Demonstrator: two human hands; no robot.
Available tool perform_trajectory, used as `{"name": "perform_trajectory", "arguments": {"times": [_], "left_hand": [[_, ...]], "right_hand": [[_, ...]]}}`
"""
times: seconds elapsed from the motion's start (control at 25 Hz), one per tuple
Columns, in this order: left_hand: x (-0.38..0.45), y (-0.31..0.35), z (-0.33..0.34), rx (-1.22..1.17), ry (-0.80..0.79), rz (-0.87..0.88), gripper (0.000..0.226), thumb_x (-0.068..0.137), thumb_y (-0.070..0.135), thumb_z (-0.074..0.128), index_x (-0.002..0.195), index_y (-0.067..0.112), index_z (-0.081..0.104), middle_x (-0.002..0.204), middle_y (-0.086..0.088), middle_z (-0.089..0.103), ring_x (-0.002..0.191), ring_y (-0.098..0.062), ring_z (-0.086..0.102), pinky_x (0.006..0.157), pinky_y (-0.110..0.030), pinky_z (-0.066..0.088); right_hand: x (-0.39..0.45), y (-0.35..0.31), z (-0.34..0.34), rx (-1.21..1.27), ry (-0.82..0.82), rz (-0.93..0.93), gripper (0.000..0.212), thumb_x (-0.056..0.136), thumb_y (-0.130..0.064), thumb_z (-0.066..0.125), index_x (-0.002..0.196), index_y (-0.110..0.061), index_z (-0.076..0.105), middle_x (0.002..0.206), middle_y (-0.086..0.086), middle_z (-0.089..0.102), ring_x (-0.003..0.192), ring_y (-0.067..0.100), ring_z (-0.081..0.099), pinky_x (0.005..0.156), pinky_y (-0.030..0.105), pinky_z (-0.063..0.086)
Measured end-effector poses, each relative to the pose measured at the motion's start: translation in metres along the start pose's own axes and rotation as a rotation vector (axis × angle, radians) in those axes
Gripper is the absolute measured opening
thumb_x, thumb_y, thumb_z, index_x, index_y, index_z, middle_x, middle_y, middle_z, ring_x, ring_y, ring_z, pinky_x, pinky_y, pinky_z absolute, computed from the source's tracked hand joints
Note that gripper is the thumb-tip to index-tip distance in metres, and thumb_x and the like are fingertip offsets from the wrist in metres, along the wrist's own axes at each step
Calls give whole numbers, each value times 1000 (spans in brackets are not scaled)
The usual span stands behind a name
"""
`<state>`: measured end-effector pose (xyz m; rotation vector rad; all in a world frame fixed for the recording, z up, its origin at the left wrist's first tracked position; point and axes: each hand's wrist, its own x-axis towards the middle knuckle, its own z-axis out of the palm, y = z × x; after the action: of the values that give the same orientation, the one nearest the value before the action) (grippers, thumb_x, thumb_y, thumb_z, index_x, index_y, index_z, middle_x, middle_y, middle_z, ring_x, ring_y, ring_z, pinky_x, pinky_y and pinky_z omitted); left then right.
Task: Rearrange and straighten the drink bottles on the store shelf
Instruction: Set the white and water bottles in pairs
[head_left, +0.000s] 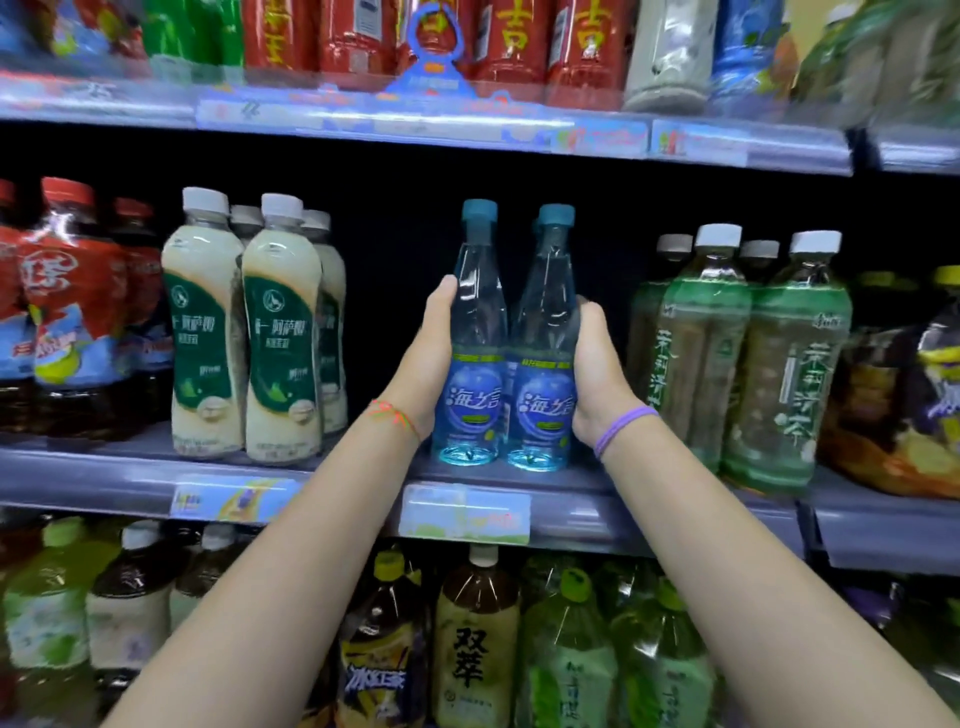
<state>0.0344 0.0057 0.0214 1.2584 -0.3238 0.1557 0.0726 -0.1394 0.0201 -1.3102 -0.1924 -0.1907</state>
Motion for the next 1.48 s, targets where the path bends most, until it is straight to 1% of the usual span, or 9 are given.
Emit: {"name": "perform_trajectory", "arguments": {"times": [0.16, 0.32, 0.76, 0.92, 1.0, 1.08, 1.2, 1.36, 1.48], "left_hand": [[0, 6, -4, 31, 75, -3, 65, 93, 69, 35, 110, 18, 72, 106, -10, 76, 95, -25, 74, 78, -33, 60], [-3, 12, -21, 93, 125, -18, 75, 84, 80, 36, 127, 26, 65, 113, -7, 74, 100, -27, 73, 96, -45, 54], [-13, 11, -26, 107, 132, -47, 67, 91, 74, 31, 122, 27, 66, 109, -3, 76, 95, -22, 74, 88, -39, 57], [-12, 13, -28, 198, 276, -19, 80, 79, 77, 34, 139, 26, 53, 134, 3, 61, 120, -20, 59, 107, -41, 42], [-25, 18, -15, 397, 411, 227, 59, 95, 54, 37, 142, 19, 47, 135, 3, 52, 126, -17, 47, 108, -29, 30], [-46, 22, 2, 616, 527, 727, 41, 97, 26, 46, 133, 7, 53, 129, -8, 55, 122, -23, 47, 104, -29, 33], [-65, 13, 34, 771, 409, 1294, 19, 89, 8, 50, 96, 2, 66, 94, -9, 64, 91, -27, 57, 85, -37, 43], [-61, -13, 101, 697, 222, 985, 17, 88, 17, 54, 99, 12, 66, 95, 8, 59, 93, -17, 57, 84, -36, 48], [-45, -37, 139, 598, 209, 513, 54, 89, 37, 64, 138, 20, 48, 128, 6, 47, 126, -14, 46, 109, -37, 39]], "right_hand": [[-6, -3, 5, 29, -143, -3, 43, 93, -53, 41, 72, -24, 65, 80, 3, 72, 79, 24, 68, 92, 45, 51], [-18, -3, 13, 25, -189, -18, 45, 93, -58, 41, 84, -23, 68, 92, 6, 74, 91, 27, 71, 95, 47, 52], [-36, -4, 22, 19, -51, -9, 50, 89, -61, 41, 101, -22, 69, 105, 5, 74, 101, 26, 69, 97, 50, 53], [-45, -6, 24, -17, 45, 16, 57, 90, -60, 41, 127, -22, 62, 120, 3, 70, 108, 23, 67, 99, 45, 52], [-58, -11, 22, -162, 144, -118, 42, 97, -47, 40, 121, -21, 61, 117, -4, 65, 105, 14, 61, 94, 33, 48], [-77, -17, 16, -338, 256, -413, 20, 98, -29, 46, 109, -20, 60, 106, -5, 61, 92, 6, 56, 79, 18, 43], [-92, -29, -6, -460, 426, -880, 17, 87, -13, 52, 101, -13, 61, 101, 0, 58, 93, 15, 55, 81, 20, 43], [-85, -50, -77, -447, 621, -1006, 36, 85, -13, 48, 117, 1, 53, 114, 2, 48, 109, 24, 49, 100, 31, 39], [-83, -61, -124, -429, 572, -802, 44, 97, -17, 44, 137, 1, 41, 130, 6, 42, 118, 12, 39, 99, 5, 25]]}}
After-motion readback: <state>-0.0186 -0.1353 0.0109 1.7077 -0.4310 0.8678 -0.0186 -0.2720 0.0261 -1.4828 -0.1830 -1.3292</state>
